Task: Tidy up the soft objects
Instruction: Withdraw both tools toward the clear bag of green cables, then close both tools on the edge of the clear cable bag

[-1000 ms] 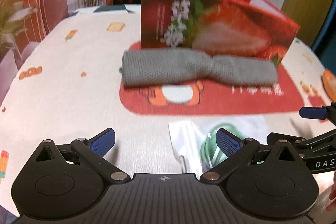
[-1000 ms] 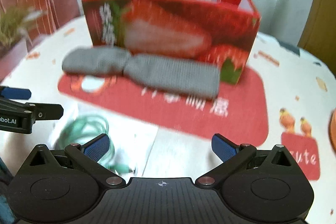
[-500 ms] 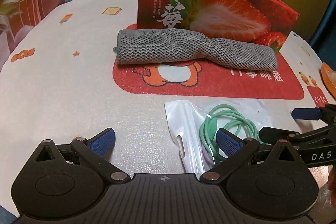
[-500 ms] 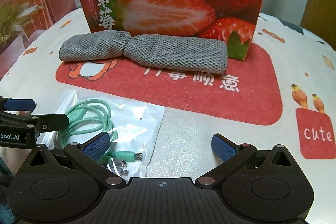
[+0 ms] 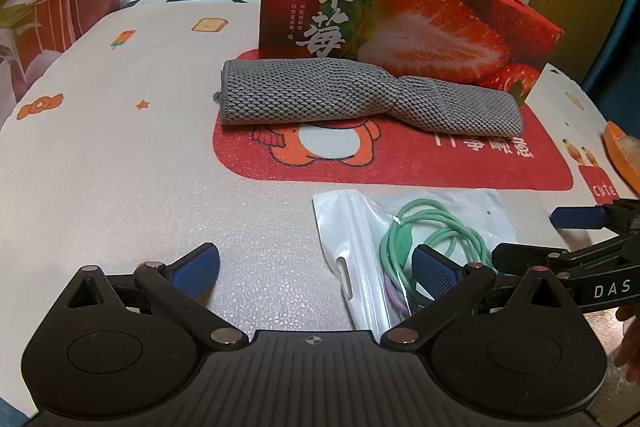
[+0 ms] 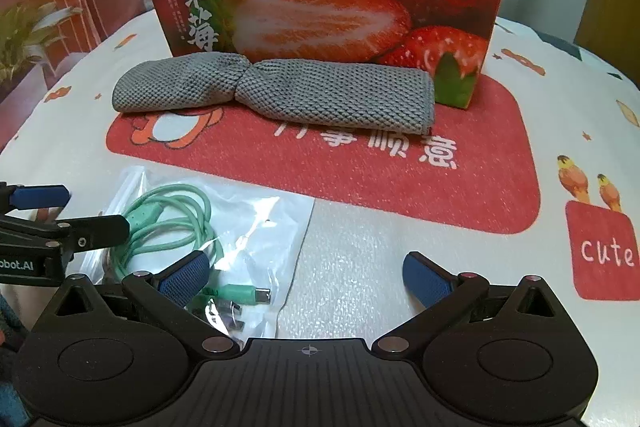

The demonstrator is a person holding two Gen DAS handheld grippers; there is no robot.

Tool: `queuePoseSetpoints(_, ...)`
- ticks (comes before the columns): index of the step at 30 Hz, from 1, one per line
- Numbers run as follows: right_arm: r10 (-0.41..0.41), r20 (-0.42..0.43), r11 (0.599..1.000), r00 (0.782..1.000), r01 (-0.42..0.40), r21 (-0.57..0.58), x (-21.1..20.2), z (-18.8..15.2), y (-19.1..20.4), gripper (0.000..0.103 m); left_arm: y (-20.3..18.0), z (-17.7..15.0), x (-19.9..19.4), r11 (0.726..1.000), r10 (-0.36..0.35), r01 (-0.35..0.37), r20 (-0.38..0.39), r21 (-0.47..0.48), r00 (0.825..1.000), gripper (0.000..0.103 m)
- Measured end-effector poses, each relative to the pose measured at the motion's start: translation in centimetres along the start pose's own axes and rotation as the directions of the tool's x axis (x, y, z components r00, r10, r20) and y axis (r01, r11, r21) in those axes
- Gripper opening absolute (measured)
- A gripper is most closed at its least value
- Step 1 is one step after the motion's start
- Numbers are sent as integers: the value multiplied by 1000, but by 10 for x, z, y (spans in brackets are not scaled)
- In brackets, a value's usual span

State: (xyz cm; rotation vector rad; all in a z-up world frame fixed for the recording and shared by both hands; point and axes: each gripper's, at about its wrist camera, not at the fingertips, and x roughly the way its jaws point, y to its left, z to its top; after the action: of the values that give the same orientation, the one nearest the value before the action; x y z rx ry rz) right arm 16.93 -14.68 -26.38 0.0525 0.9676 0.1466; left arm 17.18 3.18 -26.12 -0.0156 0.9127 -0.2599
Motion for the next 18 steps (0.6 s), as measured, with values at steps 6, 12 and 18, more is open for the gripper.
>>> queuePoseSetpoints(6, 44, 7, 999, 999, -44, -16, -6, -3, 5, 97, -2, -1, -2, 1000, -31, 31, -16, -3, 999, 102)
queuePoseSetpoints(12, 134, 7, 989, 991, -133, -57, -12, -1, 16, 74, -4, -4, -4, 999, -42, 42, -17, 18, 999, 93)
queuePoseSetpoints(18, 179, 6, 983, 984, -178, -45, -14, -2, 17, 64, -3, -4, -8, 995, -104, 104, 2, 0, 995, 70)
